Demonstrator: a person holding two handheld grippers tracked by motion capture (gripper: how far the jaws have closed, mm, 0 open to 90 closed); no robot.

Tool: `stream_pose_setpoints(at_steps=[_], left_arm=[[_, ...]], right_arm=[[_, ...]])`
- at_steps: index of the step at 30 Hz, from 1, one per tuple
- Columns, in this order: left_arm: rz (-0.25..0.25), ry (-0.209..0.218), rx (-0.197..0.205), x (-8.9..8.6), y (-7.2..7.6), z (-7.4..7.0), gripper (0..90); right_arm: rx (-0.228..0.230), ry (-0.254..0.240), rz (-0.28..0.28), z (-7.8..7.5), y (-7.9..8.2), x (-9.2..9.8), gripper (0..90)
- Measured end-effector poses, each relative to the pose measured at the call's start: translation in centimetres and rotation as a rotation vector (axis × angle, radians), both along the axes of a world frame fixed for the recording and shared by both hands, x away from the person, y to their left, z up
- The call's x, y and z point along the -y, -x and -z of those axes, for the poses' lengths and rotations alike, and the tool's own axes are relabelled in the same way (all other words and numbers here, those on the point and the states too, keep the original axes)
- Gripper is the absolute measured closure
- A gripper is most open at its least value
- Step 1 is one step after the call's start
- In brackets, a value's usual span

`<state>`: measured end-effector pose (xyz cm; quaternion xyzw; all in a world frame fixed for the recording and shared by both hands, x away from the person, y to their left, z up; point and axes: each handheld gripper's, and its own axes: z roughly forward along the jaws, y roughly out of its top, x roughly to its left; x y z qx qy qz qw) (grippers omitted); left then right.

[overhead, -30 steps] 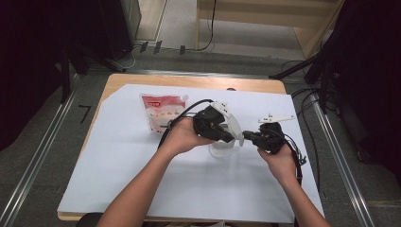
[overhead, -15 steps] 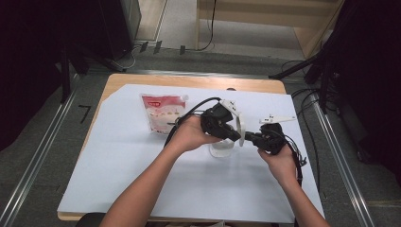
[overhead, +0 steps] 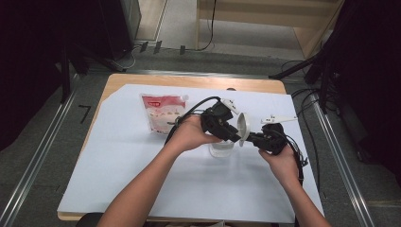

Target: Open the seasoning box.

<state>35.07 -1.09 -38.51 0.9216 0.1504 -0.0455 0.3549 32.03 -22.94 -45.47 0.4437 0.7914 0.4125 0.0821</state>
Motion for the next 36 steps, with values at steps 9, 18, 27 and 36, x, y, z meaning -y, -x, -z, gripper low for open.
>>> stream_pose_setpoints(at_steps=[9, 18, 27, 36], left_arm=[[-0.031, 0.056, -0.018, -2.0, 0.0, 0.0, 54.4], [-0.067, 0.088, 0.014, -4.2, 0.4, 0.4, 54.2], [-0.101, 0.075, -0.013, -6.0, 0.6, 0.4, 47.8], [-0.130, 0.058, 0.005, -8.2, 0.9, 0.2, 47.0]], right_arm=[[-0.034, -0.045, 0.002, 0.0, 0.1, 1.0, 65.1], [-0.014, -0.072, -0.012, -0.5, 1.2, 1.3, 59.3], [-0.008, -0.087, -0.031, -0.8, 3.2, 1.4, 58.0], [0.028, -0.074, -0.069, -0.7, 5.1, 1.5, 58.7]])
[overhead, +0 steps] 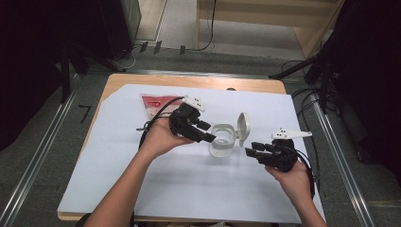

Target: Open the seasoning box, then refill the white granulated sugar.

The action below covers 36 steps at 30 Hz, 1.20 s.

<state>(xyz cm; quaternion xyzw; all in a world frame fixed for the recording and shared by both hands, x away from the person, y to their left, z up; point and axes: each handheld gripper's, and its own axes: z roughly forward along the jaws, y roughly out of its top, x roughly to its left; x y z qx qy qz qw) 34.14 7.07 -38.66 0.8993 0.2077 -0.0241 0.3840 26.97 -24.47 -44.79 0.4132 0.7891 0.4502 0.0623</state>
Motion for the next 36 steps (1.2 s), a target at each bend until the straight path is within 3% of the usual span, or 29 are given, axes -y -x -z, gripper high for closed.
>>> stream_pose_setpoints(at_steps=[4, 8, 12, 19, 30, 36], left_arm=[[-0.013, -0.019, 0.011, -0.9, 0.2, -0.2, 43.4], [-0.030, -0.009, -0.008, -1.9, 0.4, -0.3, 43.4], [-0.039, 0.001, -0.014, -2.9, 0.5, -0.2, 43.4], [-0.057, -0.018, -0.022, -4.6, 0.5, -0.2, 42.4], [-0.136, 0.002, -0.017, -8.4, 0.4, -0.2, 45.6], [-0.171, 0.012, -0.015, -10.5, 0.4, -0.4, 45.5]], right_arm=[[-0.001, -0.006, -0.008, -0.1, 0.3, -0.1, 56.6], [0.011, -0.020, -0.034, -0.3, 0.4, -0.5, 56.1], [0.008, 0.001, -0.043, -0.3, 0.5, -0.9, 55.8], [0.014, 0.021, -0.049, 0.0, 0.2, -1.0, 52.7], [0.019, 0.051, -0.069, 0.2, -0.2, -1.3, 50.9], [0.020, 0.037, -0.081, 0.2, -0.5, -1.3, 50.9]])
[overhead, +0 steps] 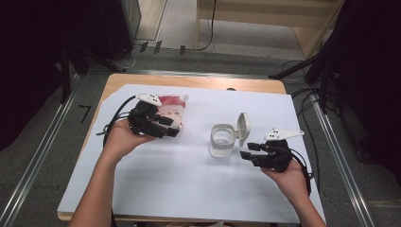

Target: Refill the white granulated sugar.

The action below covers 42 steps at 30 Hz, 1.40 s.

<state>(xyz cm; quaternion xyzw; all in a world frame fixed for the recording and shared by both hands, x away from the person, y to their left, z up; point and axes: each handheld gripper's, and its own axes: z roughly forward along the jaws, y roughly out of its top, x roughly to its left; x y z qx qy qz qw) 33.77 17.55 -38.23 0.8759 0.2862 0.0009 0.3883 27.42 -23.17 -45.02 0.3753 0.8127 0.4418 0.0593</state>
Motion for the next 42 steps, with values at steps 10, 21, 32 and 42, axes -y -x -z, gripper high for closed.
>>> stream_pose_setpoints(at_steps=[10, 21, 32, 42], left_arm=[[-0.066, 0.003, -0.002, -3.2, -0.1, -0.3, 48.0], [-0.179, 0.019, -0.008, -7.2, -0.2, -0.4, 47.0], [-0.224, 0.032, -0.008, -8.2, -1.9, 0.1, 41.7], [-0.210, 0.031, 0.015, -6.3, -3.6, 0.6, 41.1]], right_arm=[[0.003, 0.013, -0.007, 0.1, 0.1, -0.2, 51.0], [0.007, 0.017, -0.011, 0.2, 0.1, -0.2, 51.7], [0.008, 0.015, -0.033, -0.1, 0.6, -1.1, 52.1], [0.009, 0.031, -0.052, 0.2, 1.4, -1.8, 52.2]])
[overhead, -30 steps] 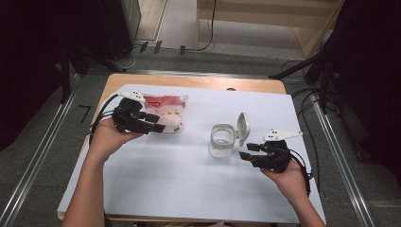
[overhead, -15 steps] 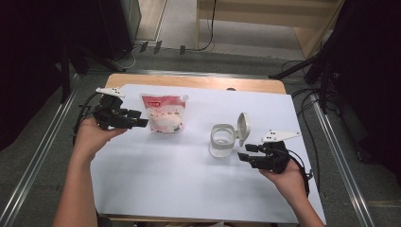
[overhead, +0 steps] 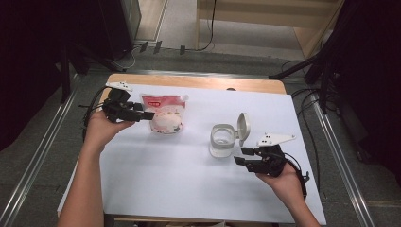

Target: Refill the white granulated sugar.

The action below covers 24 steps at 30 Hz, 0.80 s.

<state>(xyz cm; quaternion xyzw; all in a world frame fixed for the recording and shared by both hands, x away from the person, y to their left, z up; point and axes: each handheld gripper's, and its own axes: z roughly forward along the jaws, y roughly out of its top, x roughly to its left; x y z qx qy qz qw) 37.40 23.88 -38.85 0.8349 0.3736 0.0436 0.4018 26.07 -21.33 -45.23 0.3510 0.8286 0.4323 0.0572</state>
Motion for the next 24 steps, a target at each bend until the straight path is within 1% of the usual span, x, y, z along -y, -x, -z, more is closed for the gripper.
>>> stream_pose_setpoints(at_steps=[5, 8, 10, 11, 12, 14, 15, 16, 17, 19, 20, 21, 23, 24], left_arm=[[0.019, 0.000, 0.010, 1.2, -1.0, 0.2, 42.2], [0.026, 0.000, -0.004, 1.7, -1.5, 0.5, 45.0], [0.033, 0.007, -0.002, 1.9, -1.6, 0.6, 48.2], [0.038, 0.013, -0.003, 2.0, -1.6, 0.7, 50.8], [0.043, 0.000, 0.016, 2.1, -1.5, 0.6, 53.3], [0.054, -0.010, 0.024, 2.2, -1.3, 0.6, 58.4], [0.050, -0.014, 0.026, 2.3, -1.2, 0.6, 63.4], [0.053, -0.013, 0.024, 2.3, -1.2, 0.6, 63.4], [0.060, -0.007, 0.017, 2.2, -1.2, 0.6, 67.2], [0.057, -0.021, 0.037, 2.4, -1.0, 0.5, 72.5], [0.061, -0.017, 0.035, 2.5, -0.9, 0.5, 76.3], [0.060, -0.019, 0.031, 2.6, -0.9, 0.5, 79.3], [0.051, -0.004, 0.000, 2.8, -0.9, 0.4, 82.0], [0.051, -0.013, -0.002, 2.8, -0.9, 0.4, 85.0]], right_arm=[[0.003, 0.005, -0.012, 0.0, 0.5, -0.5, 52.0], [0.008, 0.003, -0.022, 0.0, 0.7, -0.8, 52.0], [0.008, 0.008, -0.025, 0.0, 0.8, -1.0, 52.1], [0.013, 0.006, -0.033, 0.0, 0.8, -1.1, 52.0], [0.014, 0.009, -0.033, 0.0, 0.9, -1.2, 52.1], [0.013, 0.008, -0.037, 0.0, 0.9, -1.4, 52.1], [0.015, 0.008, -0.043, 0.0, 1.0, -1.7, 52.0], [0.015, 0.008, -0.043, 0.0, 1.0, -1.7, 52.0], [0.017, 0.006, -0.047, 0.0, 1.0, -1.8, 52.0], [0.024, 0.002, -0.055, 0.0, 1.0, -2.0, 51.9], [0.019, 0.003, -0.056, -0.1, 1.1, -2.1, 51.9], [0.025, -0.001, -0.059, -0.1, 1.1, -2.2, 51.9], [0.032, -0.003, -0.059, -0.4, 1.2, -2.2, 52.0], [0.031, -0.013, -0.064, -0.6, 1.3, -2.4, 52.0]])
